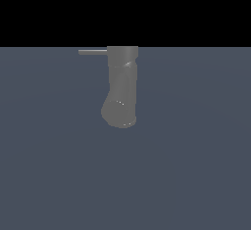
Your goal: Turn on the faucet by rotating a designated handle.
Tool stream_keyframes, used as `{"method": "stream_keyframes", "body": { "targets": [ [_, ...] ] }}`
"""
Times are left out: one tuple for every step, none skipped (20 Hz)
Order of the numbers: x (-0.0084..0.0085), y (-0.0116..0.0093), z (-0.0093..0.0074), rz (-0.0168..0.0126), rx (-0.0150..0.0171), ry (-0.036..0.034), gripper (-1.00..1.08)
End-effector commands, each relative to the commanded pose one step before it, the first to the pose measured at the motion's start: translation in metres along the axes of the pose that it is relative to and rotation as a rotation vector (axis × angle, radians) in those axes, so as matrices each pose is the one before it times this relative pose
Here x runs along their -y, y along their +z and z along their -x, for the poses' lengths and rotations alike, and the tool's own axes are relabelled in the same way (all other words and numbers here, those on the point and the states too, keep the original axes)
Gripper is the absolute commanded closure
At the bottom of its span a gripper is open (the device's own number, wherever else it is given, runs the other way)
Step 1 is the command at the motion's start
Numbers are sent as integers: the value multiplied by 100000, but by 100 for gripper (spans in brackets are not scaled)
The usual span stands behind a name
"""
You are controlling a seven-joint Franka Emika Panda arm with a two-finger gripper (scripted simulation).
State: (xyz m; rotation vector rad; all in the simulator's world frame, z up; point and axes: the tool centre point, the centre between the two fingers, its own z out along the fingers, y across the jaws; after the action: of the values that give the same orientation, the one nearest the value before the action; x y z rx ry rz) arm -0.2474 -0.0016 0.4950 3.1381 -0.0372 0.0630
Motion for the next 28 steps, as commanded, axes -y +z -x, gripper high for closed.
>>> {"method": "stream_keyframes", "body": {
  "targets": [
    [-1, 0, 0, 0, 0, 0, 108],
    [-32, 10, 7, 29, 56, 27, 108],
    [-88, 61, -25, 127, 260, 128, 108],
    [-147, 87, -23, 186, 386, 189, 108],
    [-203, 119, -28, 252, 530, 257, 108],
    [-257, 151, -36, 317, 676, 324, 108],
    [-280, 165, -37, 341, 738, 348, 108],
    [-225, 132, -27, 269, 591, 271, 108],
    [-163, 95, -17, 194, 429, 190, 108],
    [-101, 60, -10, 123, 269, 112, 108],
    [-43, 17, 8, 40, 84, 29, 108],
    [22, 5, -22, 0, 0, 0, 108],
    [56, -43, 18, -84, -178, -64, 108],
    [29, -6, -22, -37, -34, 48, 108],
    [0, 4, -44, -61, 10, 198, 108],
    [13, 10, -77, -80, 34, 296, 108],
    [19, 11, -103, -117, 32, 402, 108],
    [32, 11, -127, -150, 25, 489, 108],
    [43, 12, -152, -183, 23, 585, 108],
    [52, 14, -177, -215, 24, 684, 108],
    [64, 16, -200, -241, 28, 774, 108],
    [70, 20, -222, -265, 36, 865, 108],
    [79, 25, -247, -289, 48, 969, 108],
    [89, 31, -271, -311, 61, 1070, 108],
    [100, 36, -292, -330, 70, 1158, 108],
    [115, 42, -318, -355, 80, 1268, 108],
    [129, 49, -342, -377, 92, 1377, 108],
    [145, 57, -365, -394, 106, 1481, 108]
  ]
}}
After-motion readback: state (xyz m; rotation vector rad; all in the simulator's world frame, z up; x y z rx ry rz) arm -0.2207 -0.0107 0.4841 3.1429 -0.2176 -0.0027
